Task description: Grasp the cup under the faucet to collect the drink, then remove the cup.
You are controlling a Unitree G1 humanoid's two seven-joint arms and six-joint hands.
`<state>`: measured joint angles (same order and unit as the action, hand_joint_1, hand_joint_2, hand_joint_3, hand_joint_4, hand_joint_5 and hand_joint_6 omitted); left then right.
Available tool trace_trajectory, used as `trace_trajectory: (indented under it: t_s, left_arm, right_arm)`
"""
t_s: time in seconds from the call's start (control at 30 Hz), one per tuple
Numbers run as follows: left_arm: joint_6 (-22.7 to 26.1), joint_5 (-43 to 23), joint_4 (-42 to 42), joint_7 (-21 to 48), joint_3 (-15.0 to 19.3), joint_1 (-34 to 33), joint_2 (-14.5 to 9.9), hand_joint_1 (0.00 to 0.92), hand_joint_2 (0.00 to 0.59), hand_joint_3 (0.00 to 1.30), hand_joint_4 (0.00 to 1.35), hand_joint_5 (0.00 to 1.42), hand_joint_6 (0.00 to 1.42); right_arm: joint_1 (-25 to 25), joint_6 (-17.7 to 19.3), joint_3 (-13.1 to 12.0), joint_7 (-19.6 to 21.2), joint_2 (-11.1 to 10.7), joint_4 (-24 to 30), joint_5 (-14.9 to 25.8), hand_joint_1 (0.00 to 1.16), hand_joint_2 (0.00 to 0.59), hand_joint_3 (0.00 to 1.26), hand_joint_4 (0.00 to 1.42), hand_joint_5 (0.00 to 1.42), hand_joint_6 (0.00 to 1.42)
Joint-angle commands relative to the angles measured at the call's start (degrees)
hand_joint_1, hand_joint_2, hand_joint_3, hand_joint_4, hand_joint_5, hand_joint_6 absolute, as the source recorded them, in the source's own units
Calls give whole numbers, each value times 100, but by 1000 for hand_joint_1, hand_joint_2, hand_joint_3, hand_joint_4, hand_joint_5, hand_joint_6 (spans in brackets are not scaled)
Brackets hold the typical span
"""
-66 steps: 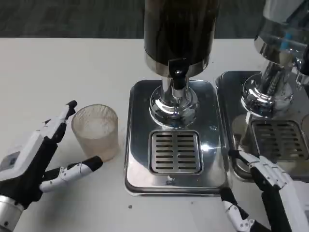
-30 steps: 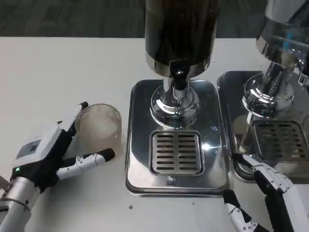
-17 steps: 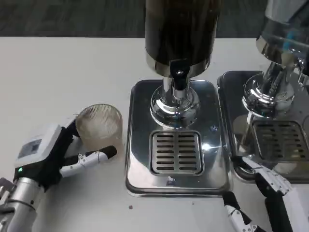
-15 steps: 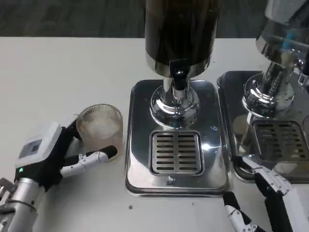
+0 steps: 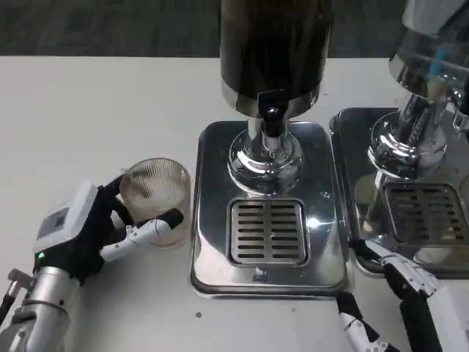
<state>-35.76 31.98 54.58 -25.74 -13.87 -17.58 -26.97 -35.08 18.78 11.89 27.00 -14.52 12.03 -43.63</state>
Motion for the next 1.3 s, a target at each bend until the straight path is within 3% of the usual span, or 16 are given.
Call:
trace_trajectory:
  t_s: [0.03,0.4,0.73,1.3]
  left_arm:
    - [134,389,138,-167,-359,-31,8,89,55,319,424,676,970]
    - [311,374,359,-447,-590,-123,52,120,56,320,420,675,975]
    - [440,372,317,-959,-599,-70,161,193,105,477,606,869,1158]
    - [429,403,389,-1334,-577,-45,169,249,143,644,800,1056,1295]
  right_arm:
    - [-66,-15,-41,-31,-17,131,-45,422,419,264,271,235,236]
    - [-85,2,-80,-32,11,138,23,425,413,272,271,235,235]
    - [-62,13,-83,-34,58,101,90,425,412,272,271,241,235]
    - [-73,66,-100,-2,88,43,214,407,420,273,285,246,250]
